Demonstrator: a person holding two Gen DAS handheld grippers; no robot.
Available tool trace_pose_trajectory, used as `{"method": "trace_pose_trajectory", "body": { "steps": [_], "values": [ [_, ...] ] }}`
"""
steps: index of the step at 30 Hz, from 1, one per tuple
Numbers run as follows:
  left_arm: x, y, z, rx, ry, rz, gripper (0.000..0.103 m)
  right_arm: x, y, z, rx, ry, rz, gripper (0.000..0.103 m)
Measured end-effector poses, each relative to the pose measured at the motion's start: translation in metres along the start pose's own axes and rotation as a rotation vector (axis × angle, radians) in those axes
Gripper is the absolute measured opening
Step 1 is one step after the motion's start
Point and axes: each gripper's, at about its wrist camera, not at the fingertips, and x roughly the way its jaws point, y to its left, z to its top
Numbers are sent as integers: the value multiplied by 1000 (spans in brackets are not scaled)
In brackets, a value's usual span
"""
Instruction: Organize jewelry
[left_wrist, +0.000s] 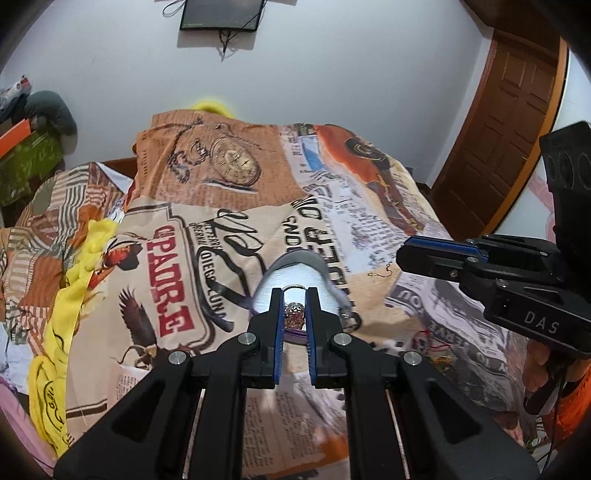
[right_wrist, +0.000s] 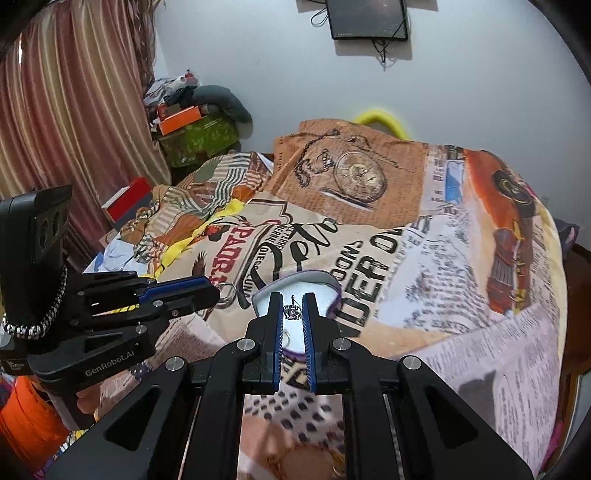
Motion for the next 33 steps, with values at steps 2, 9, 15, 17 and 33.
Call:
{"method": "trace_pose_trajectory", "body": {
  "steps": [2,9,15,17,33],
  "values": [
    [7,4,0,-3,12,-5,9,10,1,4,-1,14,4,9],
    [37,9,1,17,59,-7,9,38,-2,14,-2,59,4,9],
    [59,7,3,32,92,-10,9,60,-9,15,12,118,11,9],
    [66,7,3,40,104,-10,9,67,-13,16,25,139,20,9],
    [81,5,5,41,140,18,9,86,-23,10,117,269,117,9]
  ]
}}
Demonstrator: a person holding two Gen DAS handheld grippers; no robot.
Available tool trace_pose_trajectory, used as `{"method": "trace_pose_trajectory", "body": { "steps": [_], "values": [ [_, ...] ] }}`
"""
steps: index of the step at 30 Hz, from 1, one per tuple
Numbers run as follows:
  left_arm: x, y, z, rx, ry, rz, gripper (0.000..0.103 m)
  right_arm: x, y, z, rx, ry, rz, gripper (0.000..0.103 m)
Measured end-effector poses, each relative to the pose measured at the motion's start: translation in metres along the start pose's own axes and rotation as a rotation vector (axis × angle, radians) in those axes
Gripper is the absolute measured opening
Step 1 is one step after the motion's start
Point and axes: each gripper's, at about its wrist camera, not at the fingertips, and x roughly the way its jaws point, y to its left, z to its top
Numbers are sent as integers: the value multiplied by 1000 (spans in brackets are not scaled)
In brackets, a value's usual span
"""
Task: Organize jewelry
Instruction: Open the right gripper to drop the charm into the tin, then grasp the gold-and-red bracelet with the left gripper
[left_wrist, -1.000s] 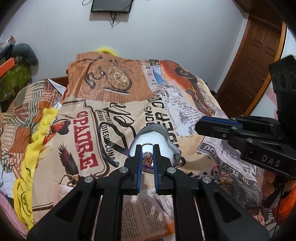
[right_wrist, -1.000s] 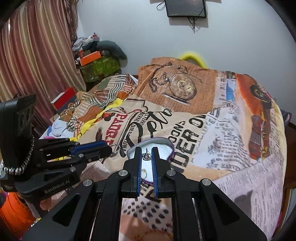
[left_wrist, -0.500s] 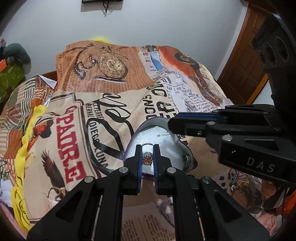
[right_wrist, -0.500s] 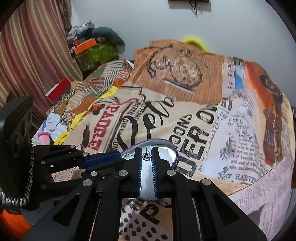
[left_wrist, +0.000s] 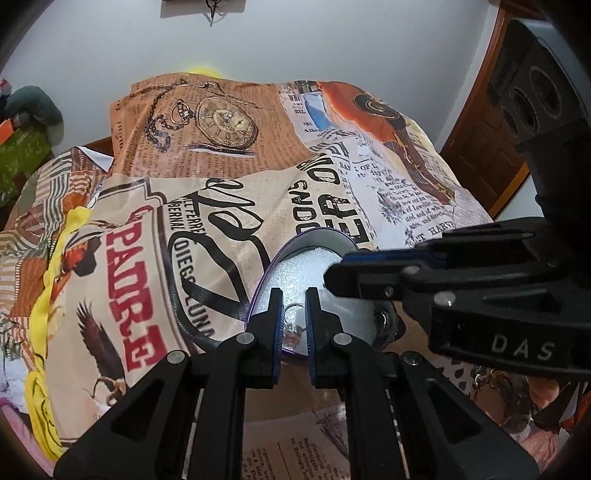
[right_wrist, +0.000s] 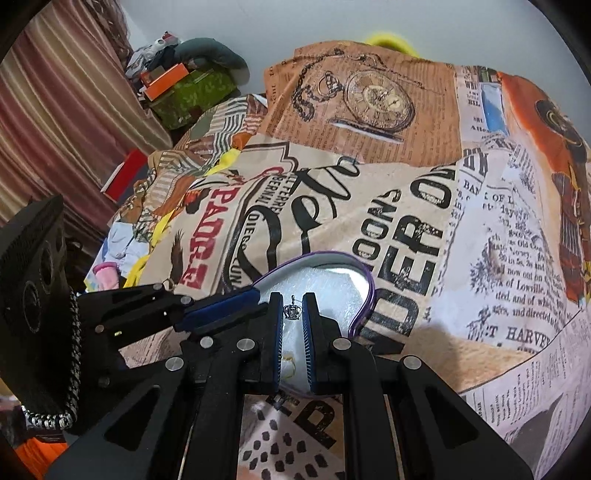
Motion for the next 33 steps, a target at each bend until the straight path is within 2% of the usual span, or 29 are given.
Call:
{"method": "trace_pose_trajectory", "body": {
  "steps": [6,10,16,26,33],
  "values": [
    [-15,5,2,-37,-13,9,10,-19,5,-4,-21,-38,-44,11],
    [-33,3,2,-38,-34,17,14,-35,9,-8,-40,-63,-67,20],
    [-63,-8,1,-16,-68,24,17,-67,15,-21,-55,-126,-106,20],
    [-101,-39,-17,44,-85,14,20,-115,20,-63,-69,-220,-191,20],
    [-96,-68,-35,88,-47,-15,20,-129,7,-96,-55,-213,-239,20]
  ]
}}
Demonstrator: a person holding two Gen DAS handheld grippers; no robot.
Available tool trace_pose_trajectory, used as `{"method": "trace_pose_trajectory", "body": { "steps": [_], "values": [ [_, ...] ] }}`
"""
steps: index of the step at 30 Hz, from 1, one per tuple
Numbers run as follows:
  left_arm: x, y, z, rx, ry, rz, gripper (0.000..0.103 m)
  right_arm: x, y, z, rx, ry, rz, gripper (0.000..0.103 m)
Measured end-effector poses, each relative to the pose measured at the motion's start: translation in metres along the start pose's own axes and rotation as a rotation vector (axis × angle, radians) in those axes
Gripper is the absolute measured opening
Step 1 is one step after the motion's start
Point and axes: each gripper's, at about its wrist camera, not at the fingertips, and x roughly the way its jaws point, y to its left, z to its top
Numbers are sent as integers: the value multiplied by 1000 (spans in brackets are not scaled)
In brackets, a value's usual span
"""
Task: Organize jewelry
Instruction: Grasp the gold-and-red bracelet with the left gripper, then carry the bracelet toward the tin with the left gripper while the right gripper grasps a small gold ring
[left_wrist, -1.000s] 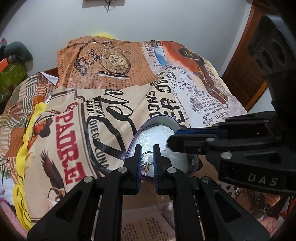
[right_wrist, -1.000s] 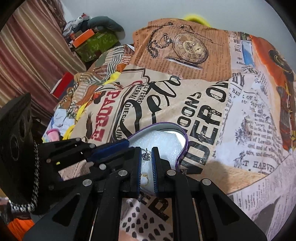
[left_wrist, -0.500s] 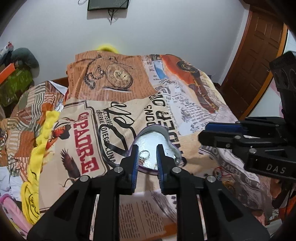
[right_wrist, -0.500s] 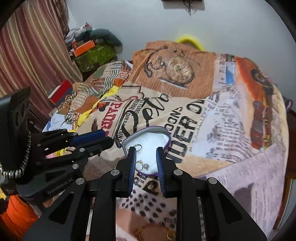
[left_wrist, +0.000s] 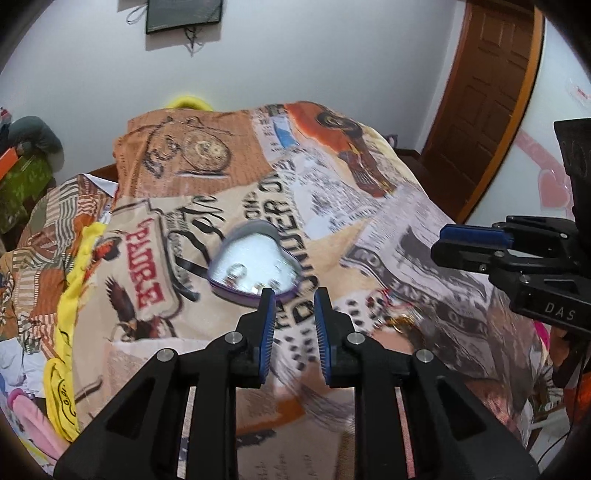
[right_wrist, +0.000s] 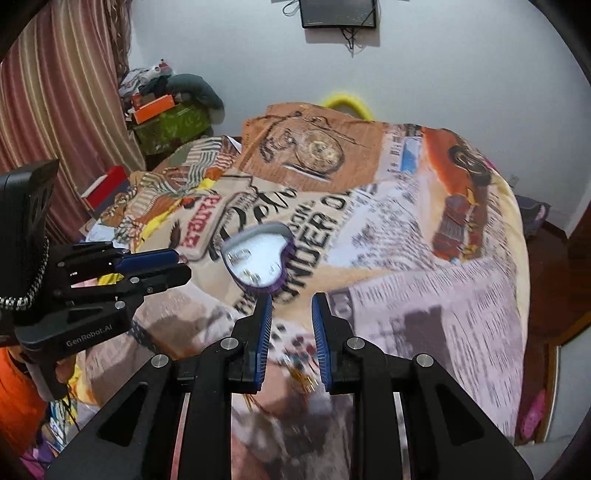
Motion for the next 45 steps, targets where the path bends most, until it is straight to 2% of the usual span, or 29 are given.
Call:
{"method": "trace_pose_trajectory", "body": {
  "steps": [11,19,23,27,28,29,31,36,39,42,45],
  "values": [
    [31,-38,-23,37,96,-66,20,-1,-21,-48,37,56,-25,20],
    [59,-54,-37,53,171,-100,20,7,-24,-68,50,86,-12,20],
    [65,-55,-41,50,154,-84,20,10,-25,-74,56,92,-10,20],
    [71,-53,-42,19,147,-100,19,13,-26,-77,61,101,-3,20],
    [71,-53,-42,21,144,-101,16,13,-26,-78,60,103,-3,20],
    [71,-54,-43,28,138,-97,8,14,-25,-78,60,103,-3,20],
    [69,-55,-45,48,132,-85,1,14,-25,-78,57,102,-3,20],
    [58,-53,-49,69,96,-56,1,19,-23,-76,42,104,-8,20],
    [49,-47,-49,49,71,-52,1,24,-20,-74,31,117,-1,20],
    [36,-38,-48,27,36,-51,1,29,-12,-72,4,139,44,20],
    [27,-28,-46,2,11,-55,1,38,-4,-68,-28,155,41,20]
  ]
}}
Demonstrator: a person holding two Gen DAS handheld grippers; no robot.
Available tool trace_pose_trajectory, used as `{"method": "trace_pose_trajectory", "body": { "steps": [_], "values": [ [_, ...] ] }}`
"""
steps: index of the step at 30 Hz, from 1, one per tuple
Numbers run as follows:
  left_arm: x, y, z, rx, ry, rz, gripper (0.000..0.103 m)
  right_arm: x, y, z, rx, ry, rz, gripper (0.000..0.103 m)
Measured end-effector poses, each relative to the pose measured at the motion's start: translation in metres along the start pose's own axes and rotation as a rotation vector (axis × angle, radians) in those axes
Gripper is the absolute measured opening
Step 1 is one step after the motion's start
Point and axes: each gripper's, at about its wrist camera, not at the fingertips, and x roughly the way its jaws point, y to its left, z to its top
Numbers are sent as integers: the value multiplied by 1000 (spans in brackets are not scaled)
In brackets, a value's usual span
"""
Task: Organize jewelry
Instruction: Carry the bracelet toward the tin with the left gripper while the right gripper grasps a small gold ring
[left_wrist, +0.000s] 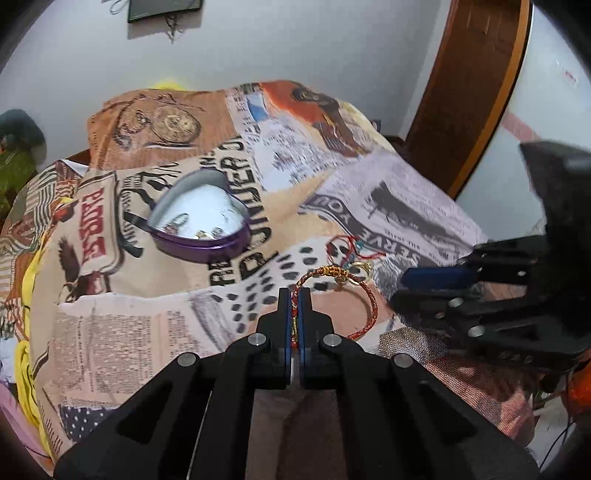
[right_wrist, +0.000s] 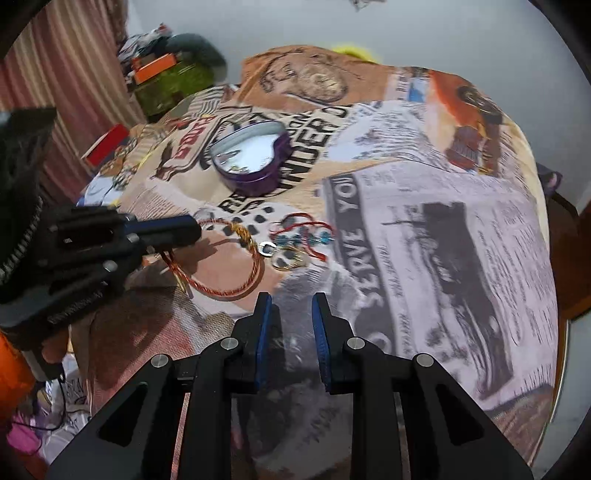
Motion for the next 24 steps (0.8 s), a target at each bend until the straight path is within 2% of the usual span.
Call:
{"method": "trace_pose_trajectory", "body": {
  "steps": [3,9,11,13,21,22,24],
  "values": [
    [-8,9,0,-14,-22,11,1,8,4,7,-25,6,-34,20],
    [-10,19,-4,-27,-30,18,1,18,6,18,-57,29,-49,21],
    [-9,21,-6,-35,-25,9,1,21,8,21,-74,34,-56,27],
    [-7,23,-9,-37,-22,10,1,22,9,21,-87,32,-61,29],
    [-5,24,-10,-49,-23,4,1,25,8,22,-83,22,-48,29],
    [-5,24,-10,-52,-23,3,1,25,9,22,-86,21,-50,23],
    [-7,23,-9,-53,-25,4,1,24,10,21,-93,17,-55,23]
  ]
}}
